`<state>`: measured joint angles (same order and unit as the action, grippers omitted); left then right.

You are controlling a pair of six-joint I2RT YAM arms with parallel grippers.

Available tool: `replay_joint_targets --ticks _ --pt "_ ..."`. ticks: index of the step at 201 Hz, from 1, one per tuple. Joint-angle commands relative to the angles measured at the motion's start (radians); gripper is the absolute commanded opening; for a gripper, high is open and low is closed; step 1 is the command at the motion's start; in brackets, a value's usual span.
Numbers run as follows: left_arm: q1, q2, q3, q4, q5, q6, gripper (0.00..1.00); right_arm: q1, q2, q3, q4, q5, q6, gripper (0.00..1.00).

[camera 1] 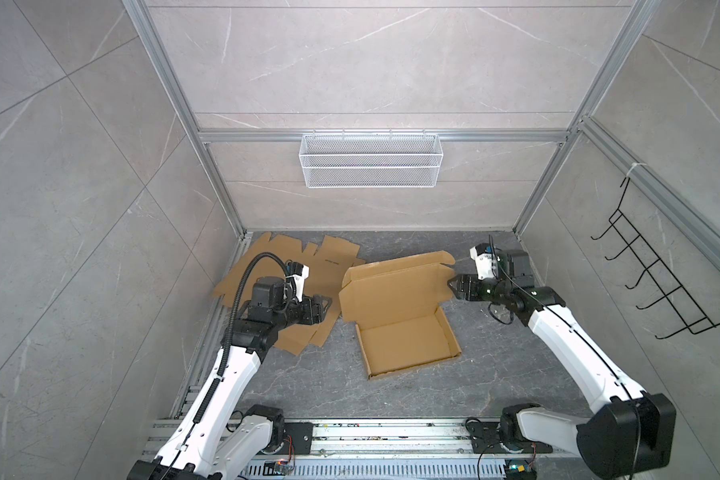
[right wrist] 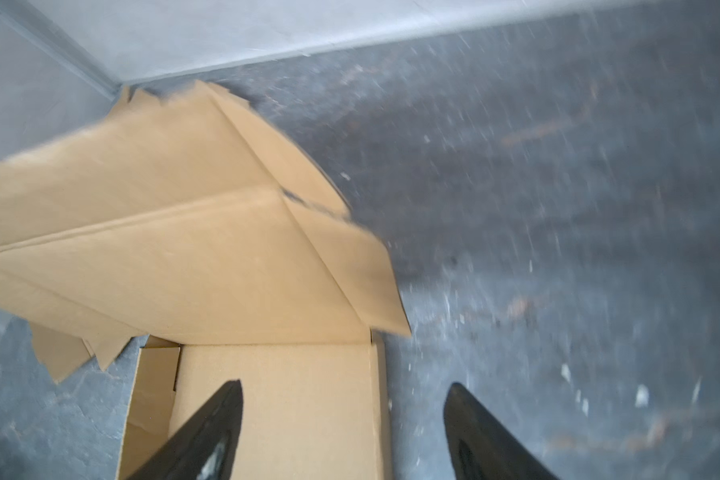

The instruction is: Fold the paper box

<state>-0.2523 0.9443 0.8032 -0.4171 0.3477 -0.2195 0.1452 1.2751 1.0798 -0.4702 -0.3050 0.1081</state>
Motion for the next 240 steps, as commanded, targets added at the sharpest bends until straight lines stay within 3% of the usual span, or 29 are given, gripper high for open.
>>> replay_joint_targets --ticks 1,73,121,145,194,240 --pt "-0.043 -0.017 -0.033 0.143 0.001 -0.018 0.74 -0.002 0.057 0.072 -0.035 -0.035 -0.169 0.78" --pt "-0.106 0.146 -0.045 0.289 -0.035 0.011 0.69 -0.002 0.218 0.132 0.002 -0.060 -0.303 0.77" --pt "-0.136 0.192 -0.053 0.327 -0.036 0.046 0.61 -0.007 0.263 0.127 0.036 -0.125 -0.316 0.76" --pt "-0.144 0.219 -0.051 0.338 -0.040 0.057 0.53 -0.009 0.267 0.131 0.023 -0.179 -0.315 0.70" --pt "-0.163 0.245 -0.039 0.351 -0.045 0.063 0.34 -0.007 0.240 0.105 0.013 -0.156 -0.299 0.59" --pt "-0.174 0.264 -0.027 0.357 -0.057 0.067 0.19 -0.007 0.202 0.057 0.045 -0.134 -0.283 0.40"
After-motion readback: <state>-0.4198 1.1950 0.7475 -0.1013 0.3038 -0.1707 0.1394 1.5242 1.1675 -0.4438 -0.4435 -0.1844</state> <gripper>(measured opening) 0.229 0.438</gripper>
